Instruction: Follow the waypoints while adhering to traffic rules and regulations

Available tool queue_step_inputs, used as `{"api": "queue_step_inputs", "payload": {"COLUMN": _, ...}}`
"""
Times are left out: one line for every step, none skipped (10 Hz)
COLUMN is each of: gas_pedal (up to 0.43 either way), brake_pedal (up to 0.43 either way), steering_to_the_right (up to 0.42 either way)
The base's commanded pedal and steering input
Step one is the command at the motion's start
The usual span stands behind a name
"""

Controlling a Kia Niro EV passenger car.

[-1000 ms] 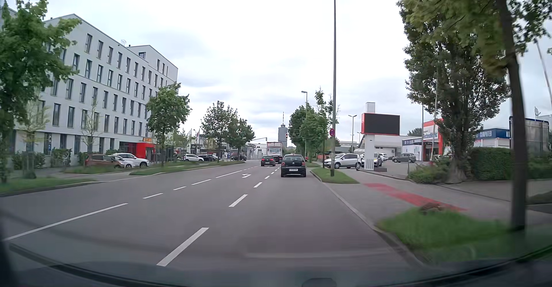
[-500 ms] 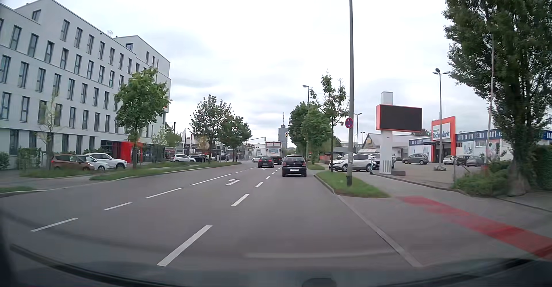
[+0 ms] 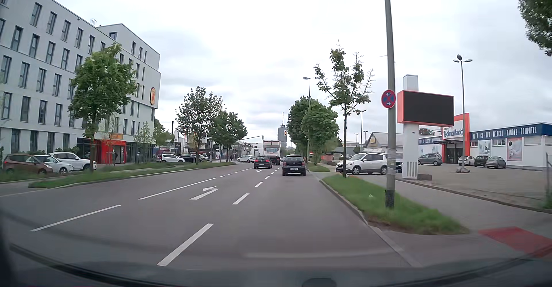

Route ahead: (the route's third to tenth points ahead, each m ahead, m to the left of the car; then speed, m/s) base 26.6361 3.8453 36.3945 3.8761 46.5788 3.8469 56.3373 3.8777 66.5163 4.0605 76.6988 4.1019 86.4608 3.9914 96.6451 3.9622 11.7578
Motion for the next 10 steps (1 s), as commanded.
{"api": "queue_step_inputs", "payload": {"gas_pedal": 0.169, "brake_pedal": 0.000, "steering_to_the_right": 0.002}}
{"api": "queue_step_inputs", "payload": {"gas_pedal": 0.138, "brake_pedal": 0.000, "steering_to_the_right": 0.002}}
{"api": "queue_step_inputs", "payload": {"gas_pedal": 0.130, "brake_pedal": 0.000, "steering_to_the_right": 0.002}}
{"api": "queue_step_inputs", "payload": {"gas_pedal": 0.047, "brake_pedal": 0.000, "steering_to_the_right": 0.002}}
{"api": "queue_step_inputs", "payload": {"gas_pedal": 0.000, "brake_pedal": 0.000, "steering_to_the_right": 0.002}}
{"api": "queue_step_inputs", "payload": {"gas_pedal": 0.000, "brake_pedal": 0.000, "steering_to_the_right": 0.002}}
{"api": "queue_step_inputs", "payload": {"gas_pedal": 0.000, "brake_pedal": 0.000, "steering_to_the_right": 0.002}}
{"api": "queue_step_inputs", "payload": {"gas_pedal": 0.000, "brake_pedal": 0.000, "steering_to_the_right": 0.002}}
{"api": "queue_step_inputs", "payload": {"gas_pedal": 0.000, "brake_pedal": 0.000, "steering_to_the_right": 0.002}}
{"api": "queue_step_inputs", "payload": {"gas_pedal": 0.000, "brake_pedal": 0.000, "steering_to_the_right": 0.002}}
